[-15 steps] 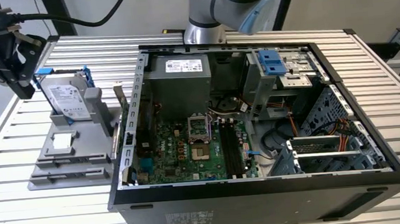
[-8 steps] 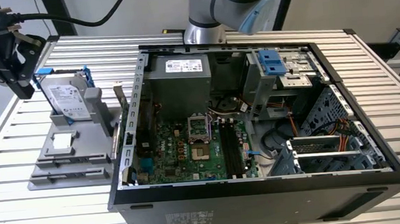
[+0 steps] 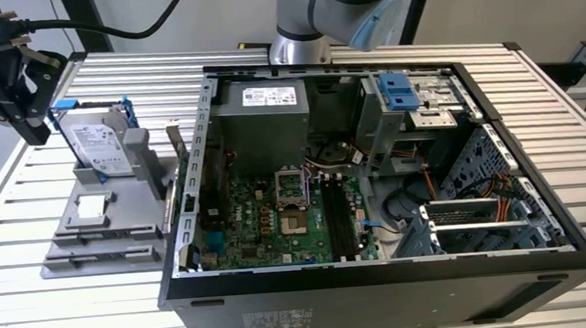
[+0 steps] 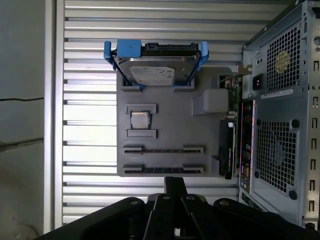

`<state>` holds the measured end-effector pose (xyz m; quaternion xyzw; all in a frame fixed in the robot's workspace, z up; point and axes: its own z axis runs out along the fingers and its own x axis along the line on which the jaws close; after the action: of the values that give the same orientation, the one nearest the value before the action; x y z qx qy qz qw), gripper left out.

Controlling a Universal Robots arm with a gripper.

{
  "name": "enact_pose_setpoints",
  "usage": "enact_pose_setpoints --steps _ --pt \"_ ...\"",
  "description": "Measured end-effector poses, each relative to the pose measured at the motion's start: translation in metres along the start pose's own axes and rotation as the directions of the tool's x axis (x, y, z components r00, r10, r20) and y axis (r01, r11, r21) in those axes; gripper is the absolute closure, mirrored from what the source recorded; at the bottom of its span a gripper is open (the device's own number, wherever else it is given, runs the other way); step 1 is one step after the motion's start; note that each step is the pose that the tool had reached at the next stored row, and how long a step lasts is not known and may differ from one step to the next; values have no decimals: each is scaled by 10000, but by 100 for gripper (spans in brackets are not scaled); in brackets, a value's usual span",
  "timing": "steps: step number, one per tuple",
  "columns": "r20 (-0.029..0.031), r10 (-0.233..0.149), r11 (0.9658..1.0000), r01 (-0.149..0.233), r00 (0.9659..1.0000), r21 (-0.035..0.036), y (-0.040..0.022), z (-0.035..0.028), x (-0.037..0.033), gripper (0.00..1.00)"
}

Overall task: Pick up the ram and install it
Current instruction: 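Reach for the ram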

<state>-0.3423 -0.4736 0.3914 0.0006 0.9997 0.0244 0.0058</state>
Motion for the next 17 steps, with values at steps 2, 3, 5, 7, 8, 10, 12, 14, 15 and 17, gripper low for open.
enact_pose_setpoints --steps 2,3,5,7,8,10,12,14,15,17 --pt "-5 -91 10000 91 10000 -1 0 0 0 100" --pt "-10 -186 9998 186 9998 -2 0 0 1 100" --pt "-20 -397 9992 397 9992 -4 0 -1 2 100" --pt "-30 -616 9981 616 9981 -4 0 0 2 100" --pt "-36 -722 9974 722 9974 -3 0 -1 2 100" --pt "-45 -891 9960 891 9960 2 0 -1 4 100" --pt "-52 -1057 9944 1057 9944 6 0 -1 5 100" --pt "-61 -1231 9924 1231 9924 8 0 -1 6 100" --pt "-66 -1314 9913 1314 9913 10 0 -1 6 100" --pt "-75 -1475 9891 1475 9890 15 0 -2 6 100"
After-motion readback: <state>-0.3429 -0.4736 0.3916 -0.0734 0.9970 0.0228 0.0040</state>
